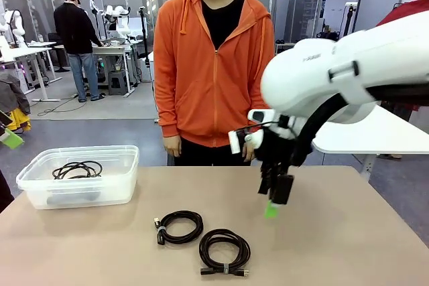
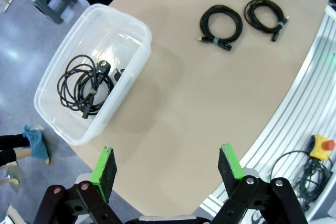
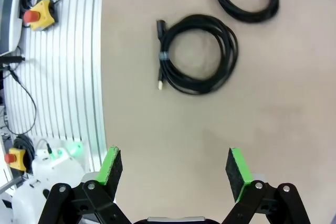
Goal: Organize and store the cables.
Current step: Place the USB Extension Cable into the Organizing box.
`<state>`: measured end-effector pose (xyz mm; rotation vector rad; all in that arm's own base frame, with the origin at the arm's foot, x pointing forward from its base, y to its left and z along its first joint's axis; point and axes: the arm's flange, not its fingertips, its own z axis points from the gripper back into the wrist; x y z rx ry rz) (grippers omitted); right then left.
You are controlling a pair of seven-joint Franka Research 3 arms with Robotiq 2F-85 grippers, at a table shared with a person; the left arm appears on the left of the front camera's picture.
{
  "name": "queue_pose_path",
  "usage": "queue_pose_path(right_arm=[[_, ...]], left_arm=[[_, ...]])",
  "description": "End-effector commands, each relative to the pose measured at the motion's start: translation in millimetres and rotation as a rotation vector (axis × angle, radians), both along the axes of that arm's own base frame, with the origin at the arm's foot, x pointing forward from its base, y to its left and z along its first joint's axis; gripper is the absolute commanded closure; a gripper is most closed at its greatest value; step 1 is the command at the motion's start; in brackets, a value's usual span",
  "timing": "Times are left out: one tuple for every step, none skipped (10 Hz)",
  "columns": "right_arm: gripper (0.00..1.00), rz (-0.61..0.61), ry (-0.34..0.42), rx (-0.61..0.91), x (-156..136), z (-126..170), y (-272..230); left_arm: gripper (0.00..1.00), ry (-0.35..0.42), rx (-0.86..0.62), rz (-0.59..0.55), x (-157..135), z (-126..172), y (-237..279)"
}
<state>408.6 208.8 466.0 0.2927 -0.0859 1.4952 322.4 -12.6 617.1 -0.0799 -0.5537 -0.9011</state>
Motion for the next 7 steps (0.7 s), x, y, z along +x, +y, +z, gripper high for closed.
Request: queue_pose_path(right_arm=[[0.00,0.016,-0.065,-0.013,-1,11,-39],[0.00,-0.004,-0.079,0.002,-1,16,-53],[0.00,-0.036,-0.083,0.049,0,24,-75],[0.00,-0.048,-0.103,0.070,-3,26,-91],[0.00,-0.058,-0.137,0.054,-6,28,-106],[0.00,-0.051,-0.164,0.050,-9,31,-124],[0.00,-0.059,-0.180,0.073,-13,35,-140]], left_arm=[[0.02,0.026,0.048,-0.019,1,-5,-19],[0.02,0.036,0.061,-0.039,5,-9,-34],[0.02,0.049,0.080,-0.101,13,-14,-65],[0.02,0.063,0.111,-0.146,18,-17,-93],[0.02,0.080,0.105,-0.195,26,-19,-119],[0.02,0.109,0.101,-0.238,35,-25,-146],[0.02,0.149,0.121,-0.280,43,-32,-178]])
